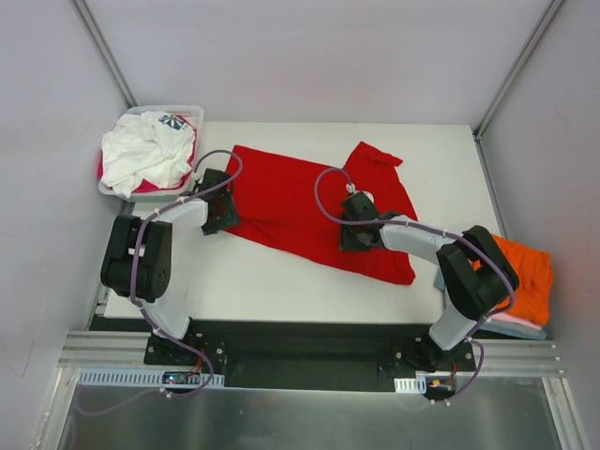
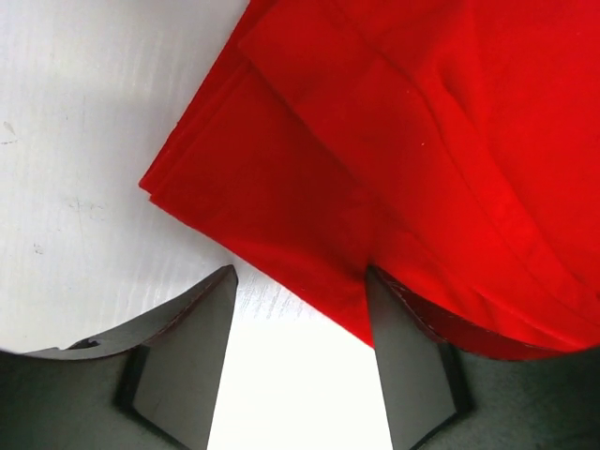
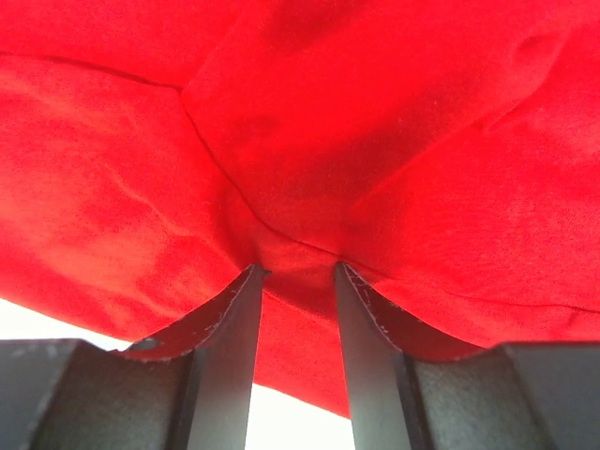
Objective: Fold and stack the t-shirts
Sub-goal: Fold the flattened tshirt in 1/3 of the way
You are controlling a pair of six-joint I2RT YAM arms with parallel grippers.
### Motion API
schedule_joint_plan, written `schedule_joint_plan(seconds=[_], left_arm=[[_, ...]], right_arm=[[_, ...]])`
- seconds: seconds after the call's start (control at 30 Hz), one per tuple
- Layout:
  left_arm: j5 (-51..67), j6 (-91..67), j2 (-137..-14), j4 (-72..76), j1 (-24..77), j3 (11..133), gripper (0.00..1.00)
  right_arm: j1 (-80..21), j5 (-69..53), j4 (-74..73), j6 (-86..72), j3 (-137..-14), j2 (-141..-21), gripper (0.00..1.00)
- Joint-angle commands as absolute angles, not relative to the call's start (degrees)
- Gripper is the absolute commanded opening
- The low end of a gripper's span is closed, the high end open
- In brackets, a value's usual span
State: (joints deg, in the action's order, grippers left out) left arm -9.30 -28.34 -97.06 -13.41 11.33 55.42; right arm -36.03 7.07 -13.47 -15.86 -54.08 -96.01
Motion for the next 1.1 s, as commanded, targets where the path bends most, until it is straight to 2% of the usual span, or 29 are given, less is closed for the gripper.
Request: schedule_joint_plan(seconds=[0.0,0.17,0.3,0.47,0.6,0.73,0.83,0.97,1.07], left_arm=[[-9.50,-30.84,-95.20,-16.78,11.78,51.07,0.57],[-7.47,-32.43,-91.76,-18.54,11.87,46.24,0.43],[-7.82,-33.31,-88.16,-19.25,12.04,42.37,0.37],[-6.07,-33.58,-86.84,-19.95,12.66,40.52,0.35],[-6.33,-32.88,-80.78,-21.70,13.18,41.31,0.37],[-7.99,-31.20,-76.03,-22.24,13.10,45.16,0.47],[-8.26,-30.06,-78.56,-22.15,13.10,50.44,0.51],[-7.12,-30.14,-86.29,-21.89,13.18,54.66,0.49],[-6.24,-30.32,-87.63,-21.27,13.45,55.20,0.48]], right_arm=[[-36.30,3.78,-14.15,-18.36,-47.91,-95.46,0.41],[-36.30,2.55,-16.69,-19.86,-43.07,-91.06,0.43],[-36.30,2.64,-18.01,-20.83,-40.43,-87.81,0.45],[-35.95,3.16,-19.59,-21.36,-36.84,-85.79,0.45],[-34.37,4.57,-20.65,-21.89,-34.98,-81.93,0.46],[-34.36,8.17,-25.04,-20.05,-39.63,-79.02,0.48],[-34.45,8.61,-26.36,-19.43,-42.80,-77.26,0.49],[-34.80,9.49,-27.77,-18.90,-44.56,-75.59,0.50],[-34.89,10.11,-28.91,-18.72,-45.26,-74.80,0.51]])
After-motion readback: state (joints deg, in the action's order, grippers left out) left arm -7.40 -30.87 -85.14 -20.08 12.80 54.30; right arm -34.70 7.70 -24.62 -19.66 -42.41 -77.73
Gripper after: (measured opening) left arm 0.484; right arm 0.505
